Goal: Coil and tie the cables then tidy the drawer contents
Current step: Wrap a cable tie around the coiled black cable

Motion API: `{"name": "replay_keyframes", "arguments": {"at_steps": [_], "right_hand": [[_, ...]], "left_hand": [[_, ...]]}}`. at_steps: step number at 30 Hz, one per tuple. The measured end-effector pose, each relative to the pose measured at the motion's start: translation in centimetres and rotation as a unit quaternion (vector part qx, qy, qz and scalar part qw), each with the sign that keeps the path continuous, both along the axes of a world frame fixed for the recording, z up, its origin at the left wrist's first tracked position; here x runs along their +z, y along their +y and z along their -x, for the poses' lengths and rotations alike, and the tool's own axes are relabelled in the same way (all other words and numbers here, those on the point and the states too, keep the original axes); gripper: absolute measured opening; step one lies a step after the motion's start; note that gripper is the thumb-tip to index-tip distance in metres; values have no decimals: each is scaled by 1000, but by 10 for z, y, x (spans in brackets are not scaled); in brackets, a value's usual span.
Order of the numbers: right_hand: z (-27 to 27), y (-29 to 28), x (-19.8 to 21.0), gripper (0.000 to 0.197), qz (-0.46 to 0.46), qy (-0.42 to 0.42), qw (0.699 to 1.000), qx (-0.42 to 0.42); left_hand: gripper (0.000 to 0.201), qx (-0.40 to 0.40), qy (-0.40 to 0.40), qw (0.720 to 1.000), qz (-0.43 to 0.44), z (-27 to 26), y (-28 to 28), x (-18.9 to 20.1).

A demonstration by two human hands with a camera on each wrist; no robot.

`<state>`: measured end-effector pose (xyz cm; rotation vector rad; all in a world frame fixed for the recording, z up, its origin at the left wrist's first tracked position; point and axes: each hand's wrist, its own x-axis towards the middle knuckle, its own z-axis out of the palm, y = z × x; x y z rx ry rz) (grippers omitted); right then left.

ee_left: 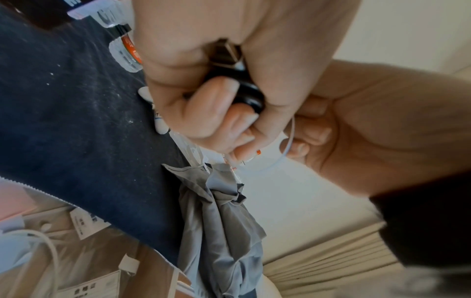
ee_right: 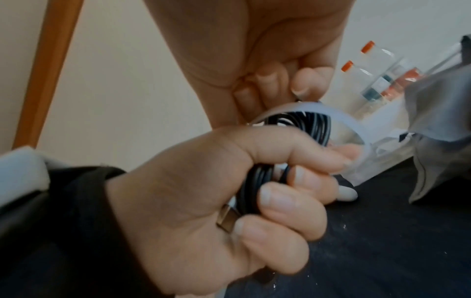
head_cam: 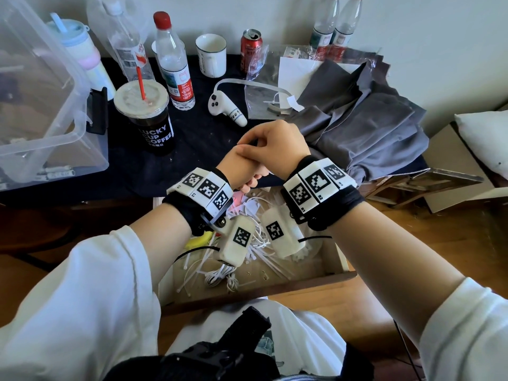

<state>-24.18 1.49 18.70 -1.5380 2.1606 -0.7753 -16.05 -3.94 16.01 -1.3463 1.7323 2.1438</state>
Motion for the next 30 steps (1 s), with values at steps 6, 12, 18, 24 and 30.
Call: {"name": "replay_keyframes", "arguments": {"at_steps": [6,12,18,24,30], "right_hand": [[-3,-2,-2,4,68,-41,997,21],[-2,8,-3,27,110,-248,961,59],[7,18,2,25,116,-380,917,45],[24,29,-3,23,94,-390,916,19],[30,26,-23,24,47,-249,967,-20]], "left_hand": [[30,44,40,997,43,0,1,0],[27,46,98,993,56,-12,-12,-4],[38,96,129,987,-6,-23,-30,2],[20,91,145,985,-22,-31,-38,3],[18,96,199,968,-116,-32,-31,13]]}}
